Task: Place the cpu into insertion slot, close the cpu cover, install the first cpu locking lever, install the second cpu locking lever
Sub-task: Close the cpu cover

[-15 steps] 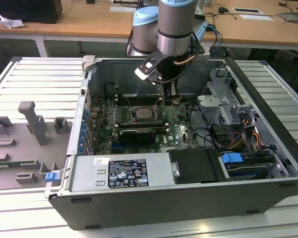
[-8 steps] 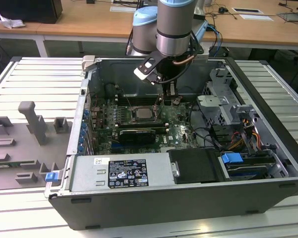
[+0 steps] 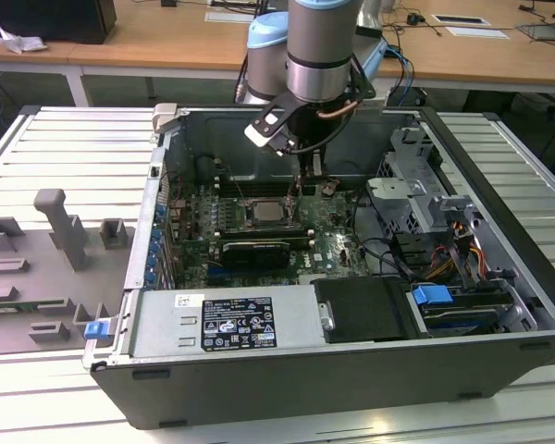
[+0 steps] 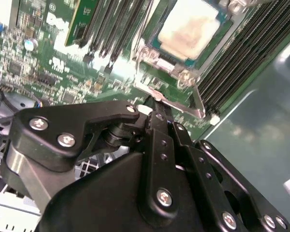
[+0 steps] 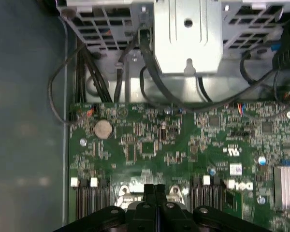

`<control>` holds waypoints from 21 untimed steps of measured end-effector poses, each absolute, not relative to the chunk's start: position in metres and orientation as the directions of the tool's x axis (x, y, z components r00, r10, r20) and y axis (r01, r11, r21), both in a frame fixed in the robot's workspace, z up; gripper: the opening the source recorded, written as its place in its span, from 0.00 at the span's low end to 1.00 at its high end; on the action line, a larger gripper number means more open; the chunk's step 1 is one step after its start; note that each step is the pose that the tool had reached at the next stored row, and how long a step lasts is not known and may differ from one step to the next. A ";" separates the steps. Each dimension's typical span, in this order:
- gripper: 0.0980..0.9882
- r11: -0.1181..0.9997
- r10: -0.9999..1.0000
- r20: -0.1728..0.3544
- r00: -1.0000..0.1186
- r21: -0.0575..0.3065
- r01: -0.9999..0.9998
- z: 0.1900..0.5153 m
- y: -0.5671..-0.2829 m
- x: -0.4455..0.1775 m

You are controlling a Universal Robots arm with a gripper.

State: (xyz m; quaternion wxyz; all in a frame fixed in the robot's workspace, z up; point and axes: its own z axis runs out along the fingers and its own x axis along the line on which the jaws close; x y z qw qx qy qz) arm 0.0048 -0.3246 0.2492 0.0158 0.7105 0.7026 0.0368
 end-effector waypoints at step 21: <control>0.01 -0.012 0.999 0.032 0.010 0.074 0.997 0.244 -0.325 -0.045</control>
